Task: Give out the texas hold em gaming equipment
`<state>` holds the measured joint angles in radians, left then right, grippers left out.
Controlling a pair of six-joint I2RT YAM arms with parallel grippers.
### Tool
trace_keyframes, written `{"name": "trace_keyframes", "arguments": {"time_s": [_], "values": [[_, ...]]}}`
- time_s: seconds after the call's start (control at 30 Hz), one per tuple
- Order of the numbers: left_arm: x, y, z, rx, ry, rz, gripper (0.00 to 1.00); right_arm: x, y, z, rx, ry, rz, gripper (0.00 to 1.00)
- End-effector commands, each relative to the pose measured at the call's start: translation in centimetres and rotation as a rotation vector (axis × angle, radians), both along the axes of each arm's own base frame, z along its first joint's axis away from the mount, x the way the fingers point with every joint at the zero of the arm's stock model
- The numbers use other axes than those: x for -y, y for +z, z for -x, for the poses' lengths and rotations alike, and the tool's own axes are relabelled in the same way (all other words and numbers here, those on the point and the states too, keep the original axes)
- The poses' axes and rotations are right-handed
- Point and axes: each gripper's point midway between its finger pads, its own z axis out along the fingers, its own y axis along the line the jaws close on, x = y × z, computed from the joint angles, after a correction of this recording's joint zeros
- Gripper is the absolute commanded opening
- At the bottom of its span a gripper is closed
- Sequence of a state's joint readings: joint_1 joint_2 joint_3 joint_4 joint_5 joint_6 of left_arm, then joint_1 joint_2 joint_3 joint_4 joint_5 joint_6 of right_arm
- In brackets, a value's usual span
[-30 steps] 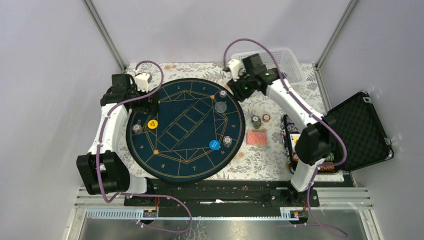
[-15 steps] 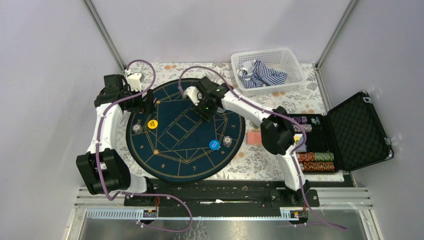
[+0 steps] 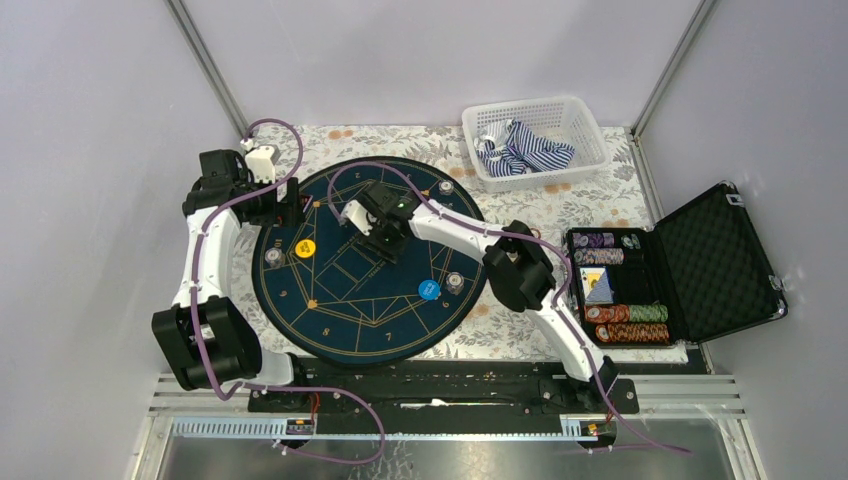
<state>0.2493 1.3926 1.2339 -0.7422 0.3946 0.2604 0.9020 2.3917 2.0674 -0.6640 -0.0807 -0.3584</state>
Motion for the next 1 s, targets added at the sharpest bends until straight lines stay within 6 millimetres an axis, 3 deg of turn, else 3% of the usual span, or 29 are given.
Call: {"name": "trace_keyframes", "arguments": {"time_s": [0.0, 0.23, 0.4, 0.6, 0.7, 0.77, 0.87, 0.97], "values": [[0.0, 1.9, -1.3, 0.07, -0.014, 0.013, 0.99, -1.6, 1.1, -1.1, 0.072, 0.0, -0.027, 0.39], [0.0, 1.7, -1.1, 0.067, -0.016, 0.012, 0.99, -1.3, 0.0, -1.2, 0.072, 0.002, -0.002, 0.48], [-0.1, 1.7, -1.1, 0.067, -0.014, 0.012, 0.99, -1.4, 0.2, -0.9, 0.055, 0.005, -0.004, 0.59], [-0.1, 1.8, -1.2, 0.068, -0.016, 0.014, 0.99, -1.5, 1.1, -0.6, 0.046, 0.01, -0.018, 0.64], [-0.1, 1.7, -1.2, 0.067, -0.014, 0.012, 0.99, -1.8, 3.0, -0.9, 0.065, 0.006, -0.044, 0.69], [-0.1, 1.6, -1.2, 0.062, -0.018, 0.016, 0.99, -1.9, 5.0, -1.1, 0.08, 0.002, -0.075, 0.77], [0.1, 1.7, -1.2, 0.059, -0.024, 0.024, 0.99, -1.6, 9.1, -1.1, 0.094, -0.009, -0.141, 0.89], [0.2, 1.8, -1.2, 0.064, -0.028, 0.025, 0.99, 0.2, 13.1, -1.5, 0.091, -0.049, -0.215, 0.97]]}}
